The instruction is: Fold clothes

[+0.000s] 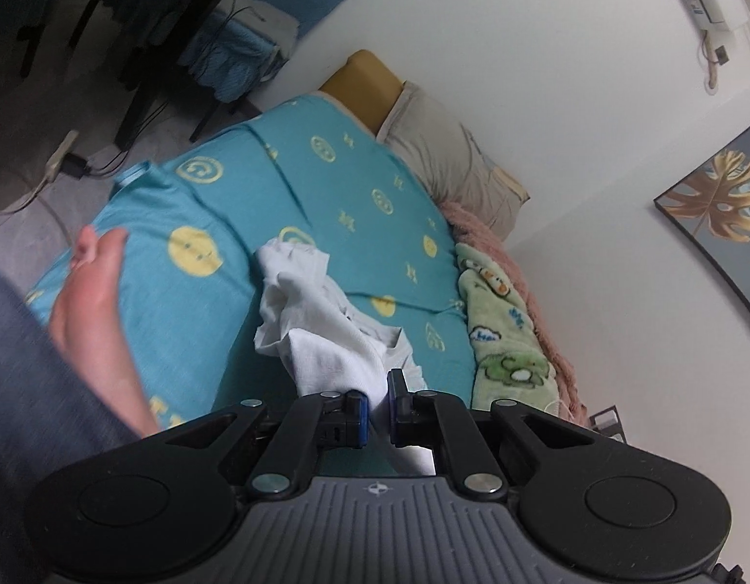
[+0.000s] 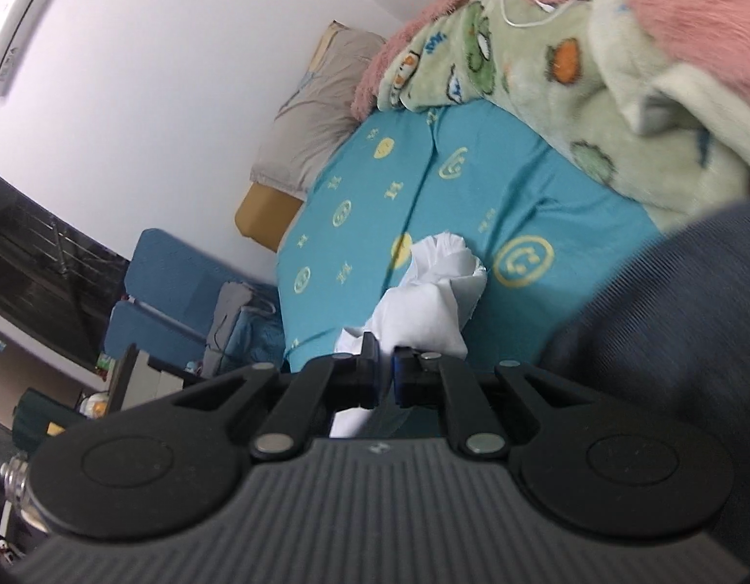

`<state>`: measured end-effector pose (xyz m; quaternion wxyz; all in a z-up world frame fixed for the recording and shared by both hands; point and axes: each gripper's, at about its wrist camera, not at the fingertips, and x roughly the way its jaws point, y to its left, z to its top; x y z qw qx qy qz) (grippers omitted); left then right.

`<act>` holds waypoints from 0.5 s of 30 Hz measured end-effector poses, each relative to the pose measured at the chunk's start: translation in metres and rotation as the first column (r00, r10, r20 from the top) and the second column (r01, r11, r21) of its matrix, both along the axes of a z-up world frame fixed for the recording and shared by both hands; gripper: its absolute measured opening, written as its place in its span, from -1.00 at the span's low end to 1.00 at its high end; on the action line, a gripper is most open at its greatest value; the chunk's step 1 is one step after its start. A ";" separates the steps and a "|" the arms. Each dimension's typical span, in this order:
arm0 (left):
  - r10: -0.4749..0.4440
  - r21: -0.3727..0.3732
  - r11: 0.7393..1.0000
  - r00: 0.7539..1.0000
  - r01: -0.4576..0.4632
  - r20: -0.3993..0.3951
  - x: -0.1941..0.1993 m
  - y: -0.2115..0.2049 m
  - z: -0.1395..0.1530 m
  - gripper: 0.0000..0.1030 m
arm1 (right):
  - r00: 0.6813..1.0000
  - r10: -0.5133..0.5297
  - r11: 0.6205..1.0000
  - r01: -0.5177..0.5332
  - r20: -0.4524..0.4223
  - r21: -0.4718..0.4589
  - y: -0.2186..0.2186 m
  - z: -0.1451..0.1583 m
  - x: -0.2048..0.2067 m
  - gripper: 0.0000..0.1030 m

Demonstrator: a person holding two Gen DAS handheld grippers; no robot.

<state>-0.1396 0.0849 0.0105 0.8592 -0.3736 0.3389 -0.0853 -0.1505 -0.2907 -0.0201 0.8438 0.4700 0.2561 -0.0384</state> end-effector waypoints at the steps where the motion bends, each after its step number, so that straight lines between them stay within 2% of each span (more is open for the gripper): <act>1: -0.004 0.009 1.000 1.000 0.004 -0.004 -0.001 0.000 0.000 -0.85 | 1.000 0.002 1.000 -0.002 -0.006 0.002 0.000 -0.001 -0.002 -0.83; 3: -0.002 0.014 1.000 1.000 0.002 -0.016 0.005 -0.001 -0.003 -0.85 | 1.000 0.002 1.000 -0.002 -0.017 0.001 -0.001 -0.003 0.001 -0.83; 6: 0.006 0.034 0.999 0.999 -0.005 -0.033 0.029 -0.005 -0.008 -0.85 | 0.999 -0.004 1.000 0.004 -0.050 0.002 -0.001 -0.009 0.027 -0.83; 12: 0.018 0.122 0.992 0.999 -0.012 -0.047 0.122 -0.023 -0.021 -0.84 | 0.995 0.019 1.000 -0.021 -0.099 -0.023 -0.006 -0.021 0.112 -0.82; 15: 0.030 0.137 0.990 0.997 -0.020 -0.069 0.170 -0.031 -0.030 -0.84 | 0.992 0.020 0.999 -0.024 -0.124 -0.030 -0.009 -0.029 0.154 -0.82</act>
